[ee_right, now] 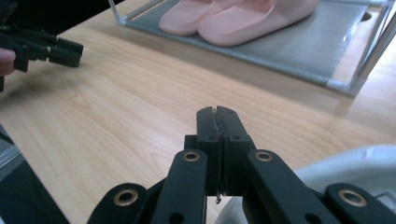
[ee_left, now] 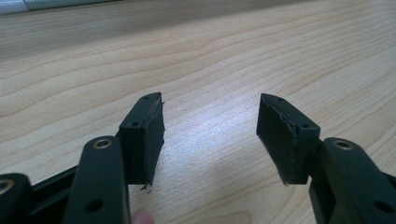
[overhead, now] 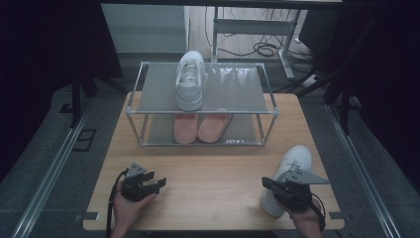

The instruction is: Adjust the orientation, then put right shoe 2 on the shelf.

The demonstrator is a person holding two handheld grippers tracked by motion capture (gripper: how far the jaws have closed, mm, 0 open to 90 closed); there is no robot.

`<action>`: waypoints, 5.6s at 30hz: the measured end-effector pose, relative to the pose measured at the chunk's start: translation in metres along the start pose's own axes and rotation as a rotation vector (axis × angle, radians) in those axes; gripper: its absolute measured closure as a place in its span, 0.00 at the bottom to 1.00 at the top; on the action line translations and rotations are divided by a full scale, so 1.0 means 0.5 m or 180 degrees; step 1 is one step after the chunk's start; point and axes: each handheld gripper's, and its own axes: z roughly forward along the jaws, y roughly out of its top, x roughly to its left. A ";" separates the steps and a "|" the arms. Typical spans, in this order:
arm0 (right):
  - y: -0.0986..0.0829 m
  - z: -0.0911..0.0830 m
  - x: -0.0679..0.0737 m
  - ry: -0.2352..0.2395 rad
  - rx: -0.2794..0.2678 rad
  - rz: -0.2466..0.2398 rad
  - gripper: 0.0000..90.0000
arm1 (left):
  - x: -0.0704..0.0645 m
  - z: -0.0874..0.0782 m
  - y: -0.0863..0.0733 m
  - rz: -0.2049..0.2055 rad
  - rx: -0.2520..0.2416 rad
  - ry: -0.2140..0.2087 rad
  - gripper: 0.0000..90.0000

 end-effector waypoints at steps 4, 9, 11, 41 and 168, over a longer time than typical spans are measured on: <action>-0.008 0.000 0.018 -0.0001 0.0046 -0.0067 0.99 | 0.000 -0.001 0.000 0.0006 -0.0005 -0.0006 0.46; -0.016 0.004 0.042 -0.0013 0.0125 -0.0177 0.99 | 0.000 0.000 0.000 -0.0001 0.0007 -0.0005 0.46; -0.019 0.008 0.051 -0.0023 0.0161 -0.0214 0.99 | 0.000 0.001 -0.001 0.0012 0.0011 -0.0004 0.46; -0.073 -0.024 0.054 -0.0523 0.0375 -0.0254 1.00 | 0.003 0.006 -0.003 -0.0002 0.0049 -0.0018 0.46; -0.049 -0.069 -0.312 -0.0862 0.0486 0.0321 0.62 | 0.004 0.017 -0.007 0.0046 0.0174 0.0018 0.45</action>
